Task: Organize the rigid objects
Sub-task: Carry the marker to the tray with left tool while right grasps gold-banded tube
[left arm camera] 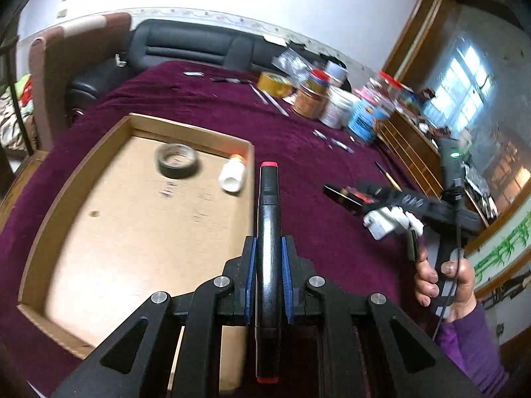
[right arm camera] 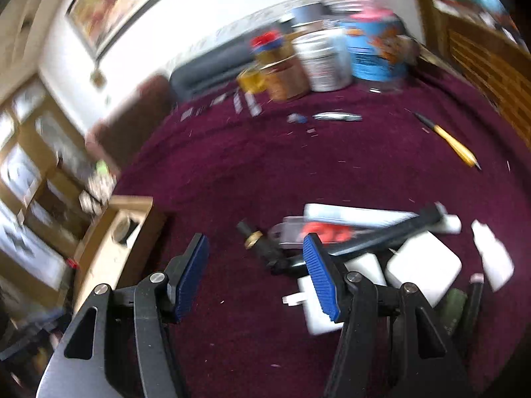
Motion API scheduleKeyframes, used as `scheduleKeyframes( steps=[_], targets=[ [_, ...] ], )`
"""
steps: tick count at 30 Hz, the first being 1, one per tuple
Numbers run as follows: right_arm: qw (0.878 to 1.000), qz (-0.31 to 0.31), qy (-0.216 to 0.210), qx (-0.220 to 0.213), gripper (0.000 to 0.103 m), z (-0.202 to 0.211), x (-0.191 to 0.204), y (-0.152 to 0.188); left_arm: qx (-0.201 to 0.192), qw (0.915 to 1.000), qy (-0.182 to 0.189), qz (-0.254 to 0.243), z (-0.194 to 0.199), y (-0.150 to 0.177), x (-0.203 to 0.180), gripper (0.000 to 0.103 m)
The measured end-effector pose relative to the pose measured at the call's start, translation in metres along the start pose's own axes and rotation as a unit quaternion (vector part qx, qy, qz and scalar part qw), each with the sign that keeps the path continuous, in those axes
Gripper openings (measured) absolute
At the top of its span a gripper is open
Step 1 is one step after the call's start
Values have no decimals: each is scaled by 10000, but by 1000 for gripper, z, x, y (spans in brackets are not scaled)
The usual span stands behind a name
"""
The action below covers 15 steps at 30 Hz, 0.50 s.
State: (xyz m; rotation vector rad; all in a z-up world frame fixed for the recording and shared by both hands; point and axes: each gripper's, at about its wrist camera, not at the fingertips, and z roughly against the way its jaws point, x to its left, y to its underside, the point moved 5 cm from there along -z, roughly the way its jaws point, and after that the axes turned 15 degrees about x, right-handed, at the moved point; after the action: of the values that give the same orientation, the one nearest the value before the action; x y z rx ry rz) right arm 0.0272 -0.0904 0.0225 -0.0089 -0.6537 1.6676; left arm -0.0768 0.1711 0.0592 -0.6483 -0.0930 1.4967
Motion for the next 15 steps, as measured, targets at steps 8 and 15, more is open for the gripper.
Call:
scheduleKeyframes(
  steps=[8,15],
  targets=[
    [9751,1088,1670,974,49,-60,32,-13,-137,9995,-137,254,12,8,38,12],
    [9723,764,1747,1352,20,-75,13,-13,-187,9988,-96,451,14,13,56,12]
  ],
)
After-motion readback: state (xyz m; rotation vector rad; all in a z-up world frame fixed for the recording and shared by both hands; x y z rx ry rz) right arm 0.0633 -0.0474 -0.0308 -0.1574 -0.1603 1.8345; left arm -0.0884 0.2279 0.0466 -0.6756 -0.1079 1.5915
